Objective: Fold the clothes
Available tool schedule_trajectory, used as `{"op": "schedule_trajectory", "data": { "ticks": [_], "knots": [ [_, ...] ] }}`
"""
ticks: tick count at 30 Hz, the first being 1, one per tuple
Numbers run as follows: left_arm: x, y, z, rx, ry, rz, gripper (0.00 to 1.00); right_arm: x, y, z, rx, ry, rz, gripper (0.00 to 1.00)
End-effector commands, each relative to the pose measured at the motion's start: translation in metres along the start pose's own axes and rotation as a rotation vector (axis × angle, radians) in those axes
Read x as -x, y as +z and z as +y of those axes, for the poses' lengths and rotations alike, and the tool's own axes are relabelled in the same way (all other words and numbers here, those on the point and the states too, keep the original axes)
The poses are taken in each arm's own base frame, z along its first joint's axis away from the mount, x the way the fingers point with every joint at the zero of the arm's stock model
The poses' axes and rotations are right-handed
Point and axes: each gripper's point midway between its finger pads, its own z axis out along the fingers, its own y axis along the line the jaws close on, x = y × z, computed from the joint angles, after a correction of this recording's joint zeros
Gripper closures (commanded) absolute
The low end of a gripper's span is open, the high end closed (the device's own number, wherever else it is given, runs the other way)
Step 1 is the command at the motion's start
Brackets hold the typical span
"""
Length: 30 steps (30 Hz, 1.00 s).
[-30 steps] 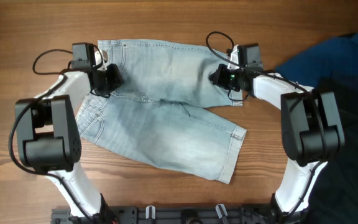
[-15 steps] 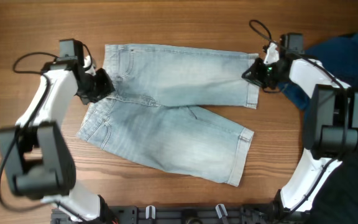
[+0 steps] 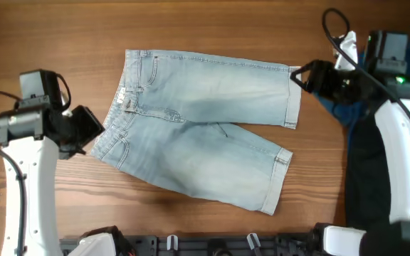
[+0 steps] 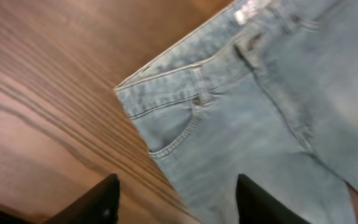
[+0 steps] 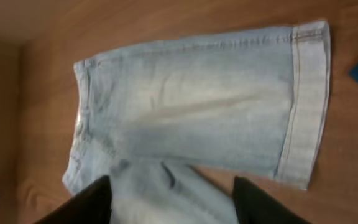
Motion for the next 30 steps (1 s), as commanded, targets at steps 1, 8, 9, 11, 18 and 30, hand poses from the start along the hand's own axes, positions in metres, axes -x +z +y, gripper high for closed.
{"op": "schedule_trajectory", "data": {
  "ticks": [1, 8, 9, 11, 18, 30],
  "knots": [
    [-0.031, 0.055, 0.034, 0.116, -0.130, 0.124, 0.34, -0.022, -0.011, 0.000, -0.032, 0.040, 0.055, 0.29],
    [-0.062, 0.112, 0.056, 0.130, -0.215, 0.246, 0.34, -0.055, 0.001, -0.018, -0.071, 0.097, 0.166, 0.27],
    [-0.059, 0.119, 0.056, 0.124, -0.219, 0.235, 0.35, -0.059, 0.004, -0.021, -0.074, 0.103, 0.176, 0.27],
    [-0.057, 0.130, 0.057, 0.120, -0.217, 0.220, 0.39, -0.068, 0.011, -0.027, -0.078, 0.116, 0.196, 0.26],
    [-0.050, 0.157, 0.063, 0.138, -0.205, 0.177, 0.53, -0.103, 0.037, -0.055, -0.107, 0.165, 0.255, 0.26],
    [-0.065, 0.155, 0.043, 0.028, -0.220, 0.264, 0.96, -0.179, 0.058, -0.096, -0.205, 0.299, 0.397, 0.26]
  ]
}}
